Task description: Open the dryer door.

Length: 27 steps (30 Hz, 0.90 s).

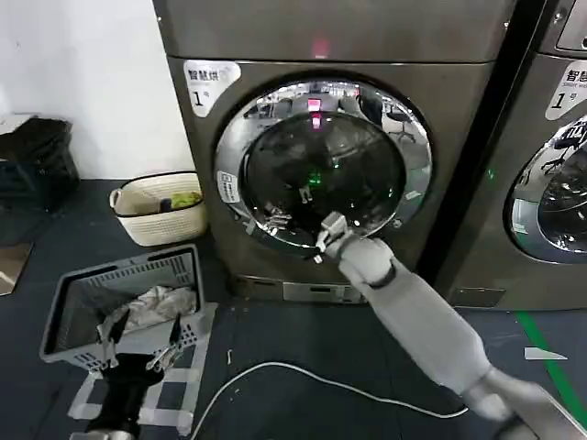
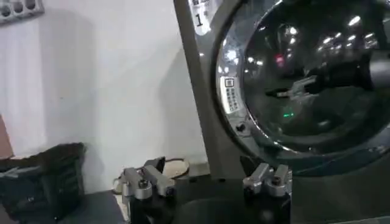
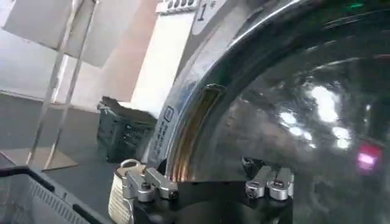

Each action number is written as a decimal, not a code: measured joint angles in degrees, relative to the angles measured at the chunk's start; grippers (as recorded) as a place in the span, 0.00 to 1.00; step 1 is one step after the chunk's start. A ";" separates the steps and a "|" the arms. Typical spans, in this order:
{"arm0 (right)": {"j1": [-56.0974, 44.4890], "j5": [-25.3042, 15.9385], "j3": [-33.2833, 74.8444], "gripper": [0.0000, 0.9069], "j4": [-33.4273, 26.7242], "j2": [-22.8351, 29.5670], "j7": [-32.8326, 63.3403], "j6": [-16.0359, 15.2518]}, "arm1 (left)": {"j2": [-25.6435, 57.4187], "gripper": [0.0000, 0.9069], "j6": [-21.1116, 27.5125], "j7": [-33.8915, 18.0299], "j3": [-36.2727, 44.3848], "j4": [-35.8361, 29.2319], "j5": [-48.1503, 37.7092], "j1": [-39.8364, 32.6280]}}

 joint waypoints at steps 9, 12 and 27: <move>2.22 -0.16 -0.92 1.00 -4.59 3.57 -1.24 0.60 | 0.04 1.00 -0.14 0.02 -0.28 -0.15 -0.09 0.24; 2.96 -0.21 -0.97 1.00 -5.99 4.54 -1.88 0.87 | 0.05 1.00 -0.15 0.02 -0.59 -0.16 -0.19 0.32; 6.79 0.50 -2.23 1.00 -12.78 7.75 -9.69 5.24 | 0.08 1.00 -0.33 0.07 -2.23 -0.36 -0.97 0.78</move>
